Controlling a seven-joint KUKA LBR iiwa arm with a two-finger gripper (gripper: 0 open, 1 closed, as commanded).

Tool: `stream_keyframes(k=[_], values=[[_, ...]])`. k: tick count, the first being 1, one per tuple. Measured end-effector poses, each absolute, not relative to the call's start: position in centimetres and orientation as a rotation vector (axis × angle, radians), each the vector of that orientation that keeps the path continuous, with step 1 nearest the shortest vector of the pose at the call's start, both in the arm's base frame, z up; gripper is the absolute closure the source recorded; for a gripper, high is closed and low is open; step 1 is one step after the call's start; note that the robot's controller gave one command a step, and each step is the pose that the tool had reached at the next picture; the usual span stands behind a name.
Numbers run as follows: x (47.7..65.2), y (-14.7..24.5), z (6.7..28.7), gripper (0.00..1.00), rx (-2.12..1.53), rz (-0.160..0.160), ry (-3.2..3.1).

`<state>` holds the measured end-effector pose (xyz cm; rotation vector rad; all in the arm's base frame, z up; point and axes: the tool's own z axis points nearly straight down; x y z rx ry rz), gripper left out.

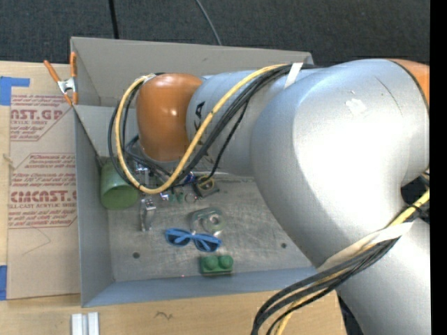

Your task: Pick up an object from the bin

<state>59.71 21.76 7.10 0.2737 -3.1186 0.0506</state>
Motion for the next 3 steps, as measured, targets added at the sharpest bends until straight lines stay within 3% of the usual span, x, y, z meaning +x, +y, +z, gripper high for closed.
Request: stream_keyframes(k=[1,2,3], values=[[57.0,22.7,10.9,0.0,0.765,0.043,-3.049],[53.3,13.6,8.8,0.0,1.09,0.002,-2.943],[53.2,10.2,7.3,0.0,1.078,-0.008,-2.964]])
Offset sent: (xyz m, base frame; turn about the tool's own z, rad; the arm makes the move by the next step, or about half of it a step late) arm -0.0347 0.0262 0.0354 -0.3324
